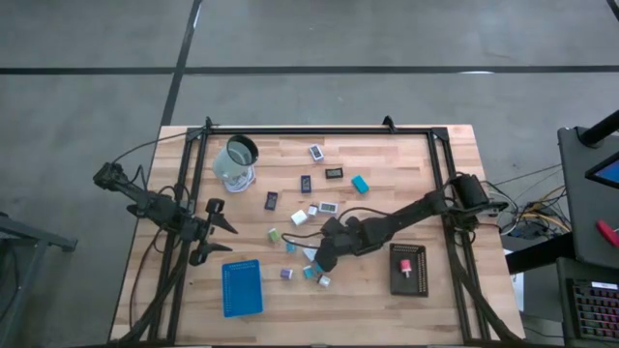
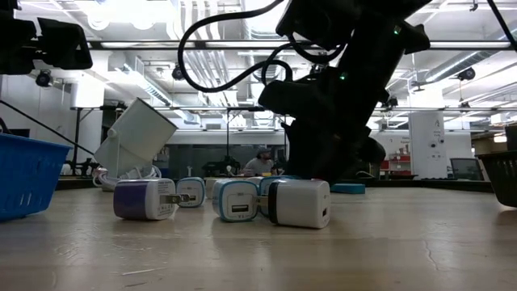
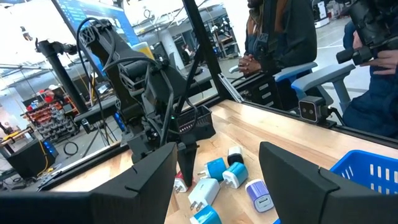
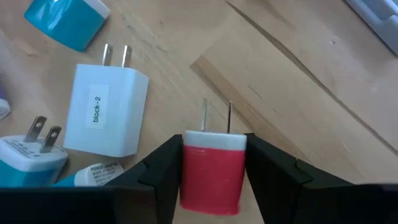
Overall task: Pick & Place Office items
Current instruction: Put the pink charger adapter into the black bin
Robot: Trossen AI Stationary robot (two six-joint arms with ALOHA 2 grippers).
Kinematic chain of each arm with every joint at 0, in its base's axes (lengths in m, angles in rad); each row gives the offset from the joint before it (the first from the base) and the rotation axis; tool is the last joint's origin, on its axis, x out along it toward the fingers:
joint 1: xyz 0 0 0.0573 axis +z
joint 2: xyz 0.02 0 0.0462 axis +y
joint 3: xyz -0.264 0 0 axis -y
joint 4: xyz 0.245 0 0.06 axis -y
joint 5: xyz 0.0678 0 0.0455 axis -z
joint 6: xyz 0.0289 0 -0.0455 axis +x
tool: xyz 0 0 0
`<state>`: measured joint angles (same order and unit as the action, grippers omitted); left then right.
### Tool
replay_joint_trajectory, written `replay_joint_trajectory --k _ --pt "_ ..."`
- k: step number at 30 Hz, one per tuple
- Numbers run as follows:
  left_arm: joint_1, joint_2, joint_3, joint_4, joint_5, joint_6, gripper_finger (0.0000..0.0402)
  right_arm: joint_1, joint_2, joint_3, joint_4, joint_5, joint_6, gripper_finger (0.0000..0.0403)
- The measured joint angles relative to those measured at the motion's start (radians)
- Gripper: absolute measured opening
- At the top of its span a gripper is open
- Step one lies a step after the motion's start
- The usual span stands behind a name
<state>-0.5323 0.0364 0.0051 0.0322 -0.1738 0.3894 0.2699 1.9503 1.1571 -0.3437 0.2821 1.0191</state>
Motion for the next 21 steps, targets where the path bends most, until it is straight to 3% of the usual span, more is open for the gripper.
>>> replay_joint_trajectory --k 5,21 --pt "0.000 0.000 0.000 0.000 0.000 0.000 0.0234 0.000 0.000 0.000 -0.001 -0.003 0.001 0.0134" --pt "0.000 0.000 0.000 0.000 0.000 0.000 0.0234 0.000 -0.053 0.000 -0.057 0.018 -0.033 0.0141"
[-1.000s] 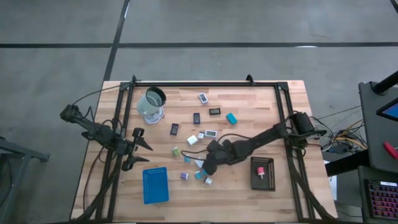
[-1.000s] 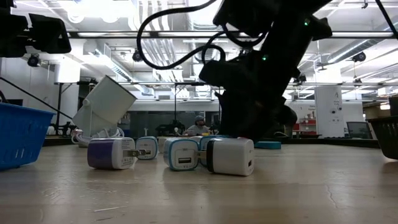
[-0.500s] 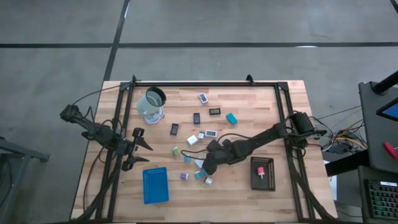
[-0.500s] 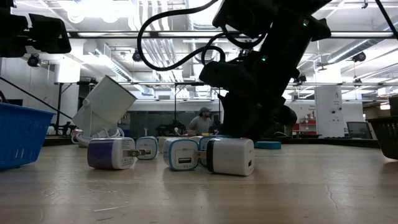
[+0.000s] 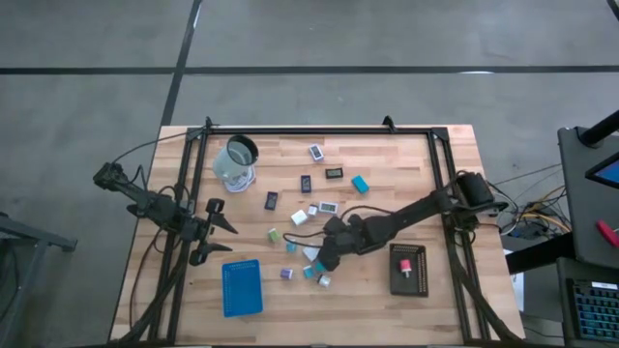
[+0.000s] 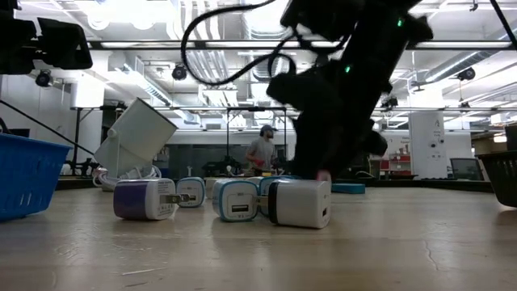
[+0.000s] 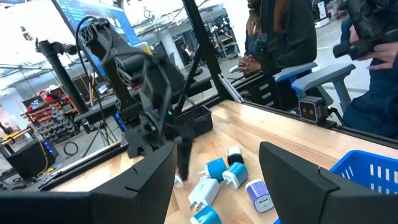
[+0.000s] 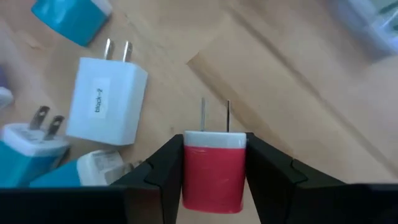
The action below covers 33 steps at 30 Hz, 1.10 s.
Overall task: Pick & Place Office items
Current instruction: Put the pink charger adapter into the black bin
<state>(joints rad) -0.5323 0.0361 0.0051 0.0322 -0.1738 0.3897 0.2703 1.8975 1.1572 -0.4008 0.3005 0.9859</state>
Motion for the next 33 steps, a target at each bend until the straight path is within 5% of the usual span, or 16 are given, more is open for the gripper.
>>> replay_joint_trajectory --k 19,26,33 --pt "0.000 0.000 0.000 0.000 0.000 0.000 0.0234 0.048 -0.320 -0.002 -0.368 0.067 -0.095 0.0141" --pt "0.000 0.000 0.000 0.000 0.000 0.000 0.0234 0.129 -0.445 -0.023 -0.583 0.063 0.051 0.0141" --pt "0.000 0.000 0.000 0.000 0.000 0.000 0.0234 0.275 -0.578 -0.103 -0.616 0.057 0.257 0.0141"
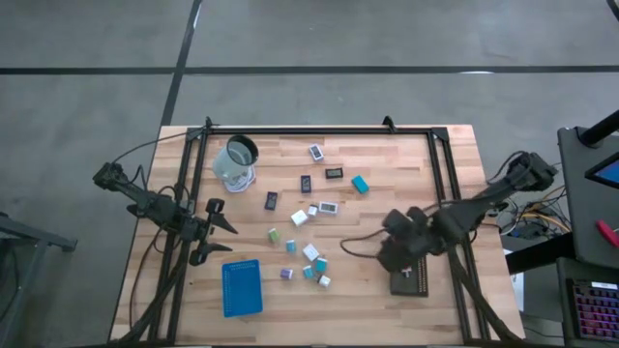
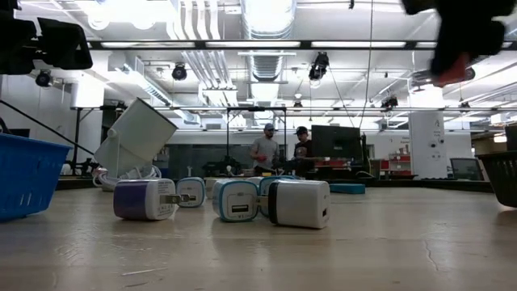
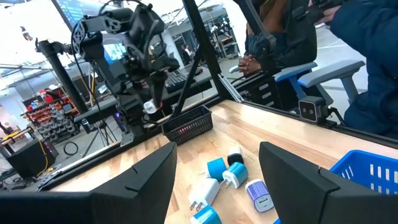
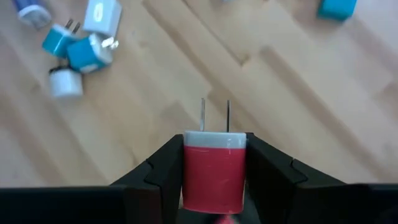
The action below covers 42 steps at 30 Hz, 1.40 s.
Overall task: Pick & Place Office items
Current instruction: Put the pink charger adapter into the black bin
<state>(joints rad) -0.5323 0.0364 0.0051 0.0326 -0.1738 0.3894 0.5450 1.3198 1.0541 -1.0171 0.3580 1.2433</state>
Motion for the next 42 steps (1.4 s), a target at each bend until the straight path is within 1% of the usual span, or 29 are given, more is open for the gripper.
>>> replay_joint_trajectory --k 3,8,12,16,25,32,37,42 --pt "0.000 0.000 0.000 0.000 0.000 0.000 0.0234 0.071 -0.045 -0.055 -0.001 0.000 0.101 0.0141" --pt "0.000 0.000 0.000 0.000 0.000 0.000 0.0234 0.177 -0.086 -0.152 0.000 0.000 0.323 0.0141" --pt "0.000 0.000 0.000 0.000 0.000 0.000 0.0234 0.237 -0.086 -0.215 0.024 0.000 0.472 0.0141" --pt "0.000 0.000 0.000 0.000 0.000 0.000 0.0234 0.277 -0.069 -0.271 0.081 0.000 0.559 0.0141" --pt "0.000 0.000 0.000 0.000 0.000 0.000 0.0234 0.289 0.026 -0.314 0.265 0.005 0.596 0.0141" --pt "0.000 0.000 0.000 0.000 0.000 0.000 0.0234 0.288 0.119 -0.307 0.274 0.006 0.683 0.0141" --pt "0.000 0.000 0.000 0.000 0.000 0.000 0.0234 0.288 0.123 -0.307 0.276 0.007 0.698 0.0147" --pt "0.000 0.000 0.000 0.000 0.000 0.000 0.0234 0.288 0.122 -0.308 0.276 -0.021 0.700 0.0169"
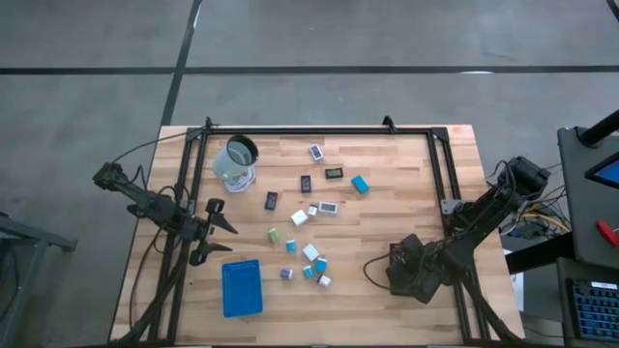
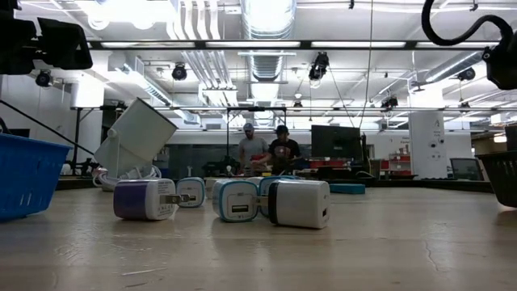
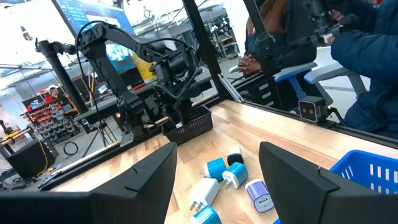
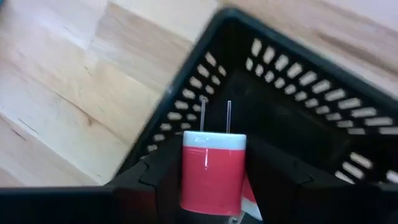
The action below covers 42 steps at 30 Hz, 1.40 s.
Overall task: Pick & Place Office items
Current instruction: Put the pink charger adapter into the black bin, then put the bottom right light blue charger adapter into the black bin
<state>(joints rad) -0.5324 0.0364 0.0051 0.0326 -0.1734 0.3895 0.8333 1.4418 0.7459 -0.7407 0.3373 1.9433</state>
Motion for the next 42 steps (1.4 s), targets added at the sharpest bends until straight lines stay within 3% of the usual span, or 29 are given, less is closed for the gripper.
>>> replay_joint_trajectory --k 7,19,32,42 --pt "0.000 0.000 0.000 0.000 0.000 0.000 0.0234 0.000 0.000 0.000 -0.003 -0.002 0.010 0.0195" --pt "0.000 0.000 0.000 0.000 0.000 0.000 0.0234 0.000 -0.026 0.000 -0.017 0.010 0.010 0.0199" --pt "0.000 0.000 0.000 0.000 0.000 0.000 0.0234 0.000 -0.215 0.000 -0.079 0.279 -0.192 0.0199" --pt "0.000 0.000 0.000 0.000 0.000 0.000 0.0234 -0.026 -0.232 0.000 -0.018 0.529 -0.416 0.0199"
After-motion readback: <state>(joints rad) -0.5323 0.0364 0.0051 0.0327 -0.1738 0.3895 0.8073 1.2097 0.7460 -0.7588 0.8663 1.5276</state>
